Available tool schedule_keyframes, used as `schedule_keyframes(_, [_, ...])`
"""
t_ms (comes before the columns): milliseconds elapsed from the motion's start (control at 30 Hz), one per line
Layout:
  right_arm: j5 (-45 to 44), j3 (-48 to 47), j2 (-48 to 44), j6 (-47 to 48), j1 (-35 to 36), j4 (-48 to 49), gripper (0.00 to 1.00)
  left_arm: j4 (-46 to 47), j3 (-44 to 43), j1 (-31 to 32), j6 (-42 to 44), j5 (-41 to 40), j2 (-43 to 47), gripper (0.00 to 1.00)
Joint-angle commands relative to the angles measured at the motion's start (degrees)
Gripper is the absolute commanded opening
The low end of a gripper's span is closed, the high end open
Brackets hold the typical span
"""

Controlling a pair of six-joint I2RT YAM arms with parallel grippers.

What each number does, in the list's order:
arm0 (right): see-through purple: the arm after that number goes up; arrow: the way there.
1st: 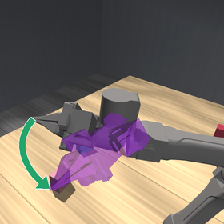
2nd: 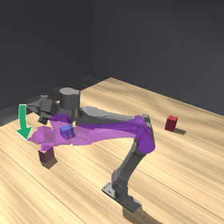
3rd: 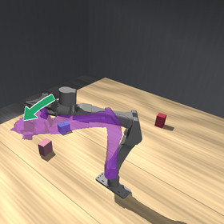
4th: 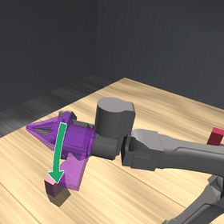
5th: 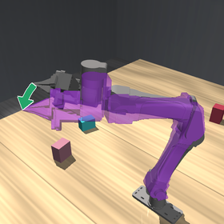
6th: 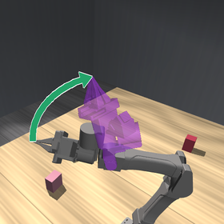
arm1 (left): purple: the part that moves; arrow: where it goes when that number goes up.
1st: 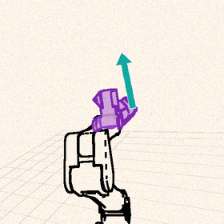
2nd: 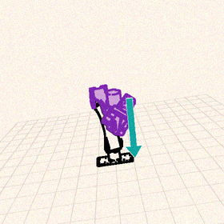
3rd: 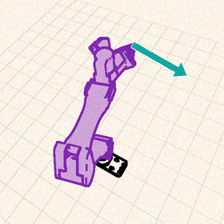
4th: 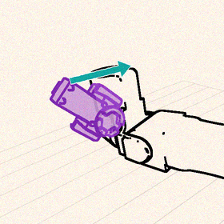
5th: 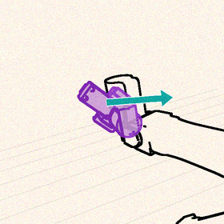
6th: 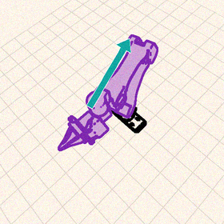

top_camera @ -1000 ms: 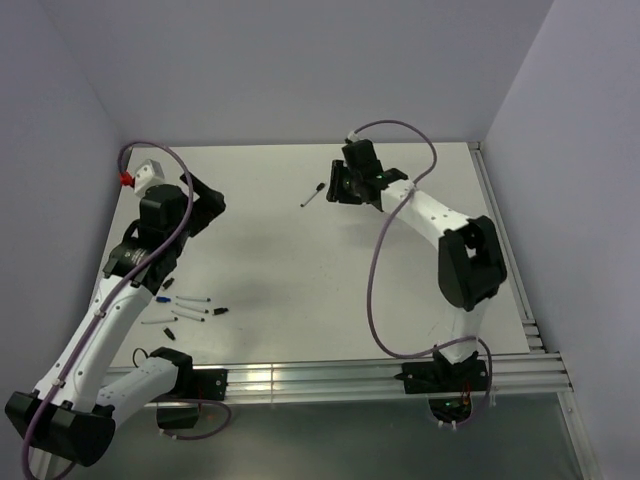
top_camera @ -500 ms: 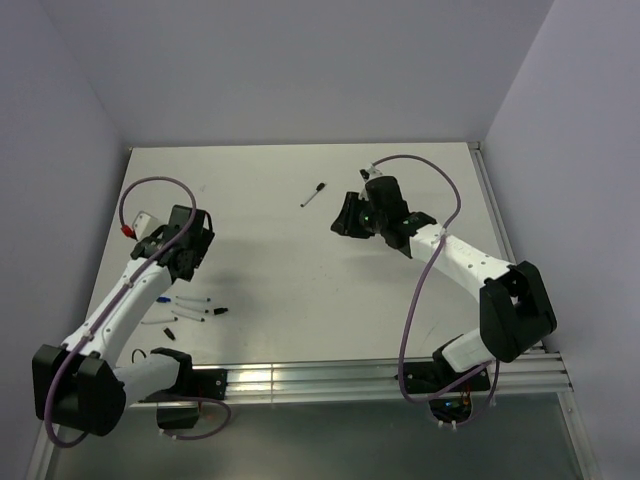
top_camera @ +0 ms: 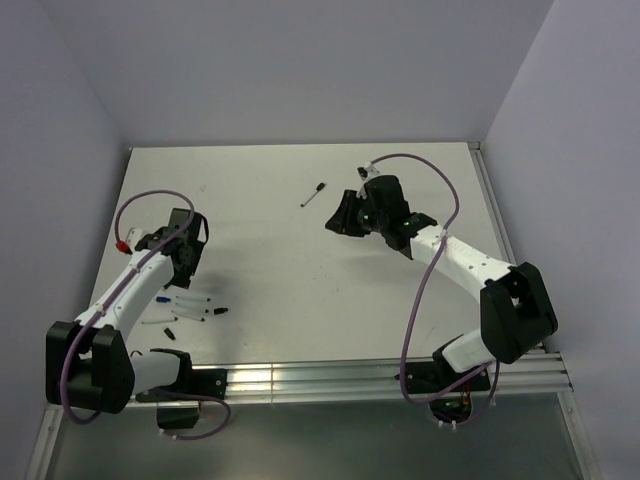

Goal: Insert the pens into the pen caps
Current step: Pick up the pen from the center of the board.

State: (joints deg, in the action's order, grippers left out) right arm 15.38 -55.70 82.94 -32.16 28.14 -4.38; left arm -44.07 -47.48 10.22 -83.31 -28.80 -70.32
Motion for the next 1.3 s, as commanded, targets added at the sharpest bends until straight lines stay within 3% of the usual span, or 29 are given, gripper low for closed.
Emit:
schedule_keyframes(0, [2.11,0.59,-0.14,-0.8,0.33,3.76,0.36,-1.63,2.13,-0.11,-3.35,-0.91,0.8,0.69])
schedule_keyframes(100, [2.38,0.77,-0.06,-0.97,0.33,3.94,0.36,-1.1,3.27,-0.2,-3.79,-0.56,0.37,0.63])
schedule_keyframes(1267, [2.38,0.59,1.26,-1.15,0.33,3.94,0.31,3.12,7.58,-5.65,-0.28,2.08,-4.38,0.53])
